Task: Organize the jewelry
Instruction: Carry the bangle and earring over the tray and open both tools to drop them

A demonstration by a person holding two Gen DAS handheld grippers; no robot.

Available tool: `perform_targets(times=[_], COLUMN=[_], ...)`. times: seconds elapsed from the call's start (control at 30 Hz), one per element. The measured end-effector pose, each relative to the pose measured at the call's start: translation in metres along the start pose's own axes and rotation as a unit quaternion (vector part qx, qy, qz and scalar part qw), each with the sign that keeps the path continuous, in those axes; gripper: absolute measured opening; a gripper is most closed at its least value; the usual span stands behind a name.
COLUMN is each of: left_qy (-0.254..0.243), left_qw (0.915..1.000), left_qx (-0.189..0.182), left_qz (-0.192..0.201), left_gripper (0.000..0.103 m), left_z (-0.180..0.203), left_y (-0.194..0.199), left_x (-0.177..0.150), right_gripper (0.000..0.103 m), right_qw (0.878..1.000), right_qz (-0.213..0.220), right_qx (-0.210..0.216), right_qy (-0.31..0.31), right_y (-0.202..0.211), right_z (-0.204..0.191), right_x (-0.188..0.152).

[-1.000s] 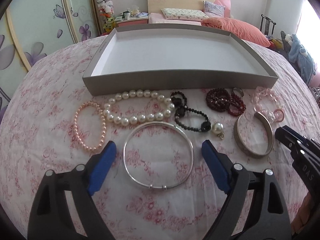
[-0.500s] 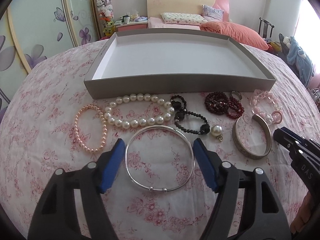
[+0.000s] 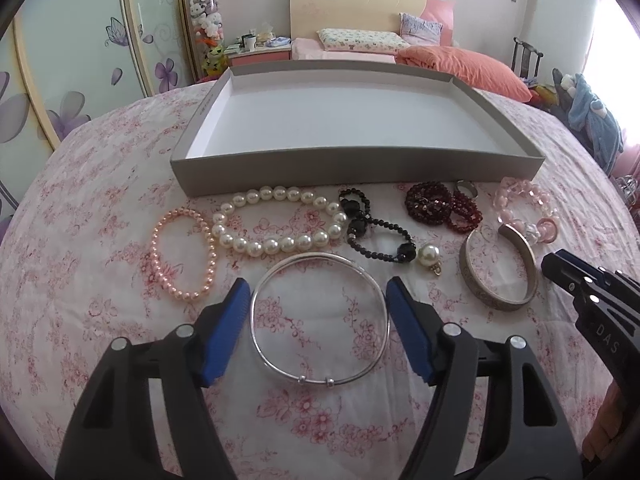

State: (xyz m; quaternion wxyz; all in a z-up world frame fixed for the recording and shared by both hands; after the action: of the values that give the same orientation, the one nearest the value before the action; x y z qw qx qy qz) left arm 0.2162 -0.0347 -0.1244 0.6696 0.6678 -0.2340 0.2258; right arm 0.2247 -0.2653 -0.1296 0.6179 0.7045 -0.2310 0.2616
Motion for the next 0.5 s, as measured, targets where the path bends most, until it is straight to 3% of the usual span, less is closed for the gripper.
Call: perform_targets(times=[0.33, 0.5], left_qy=[0.01, 0.004], left_qw=[0.9969, 0.9904], left_qx=[-0.002, 0.01], left_qz=[0.078, 0.138], left_gripper=[0.068, 0.068], left_z=[-0.007, -0.008], left_y=[0.05, 0.082], left_x=[0.003, 0.013], right_gripper=[0.017, 0.017], right_qw=[0.996, 0.986], right_qz=[0.084, 0.154], right_qx=[0.031, 0.045], right_qy=[0.016, 0.036], right_y=[0.045, 0.073], right_z=[-0.014, -0.028], right_x=[0.013, 0.025])
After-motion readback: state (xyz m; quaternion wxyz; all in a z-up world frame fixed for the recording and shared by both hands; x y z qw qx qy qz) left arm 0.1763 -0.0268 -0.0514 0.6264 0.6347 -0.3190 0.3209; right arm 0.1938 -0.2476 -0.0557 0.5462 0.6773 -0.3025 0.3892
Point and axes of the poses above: each gripper's, at about its wrist camera, not at the fingertips, and y roughly against the way its jaws point, z to its right, x to its top, the point moved 4 cm from there along -y, roughly the way its jaws point, and after that the axes turned 1 degree about -y, right-handed, at the moved point
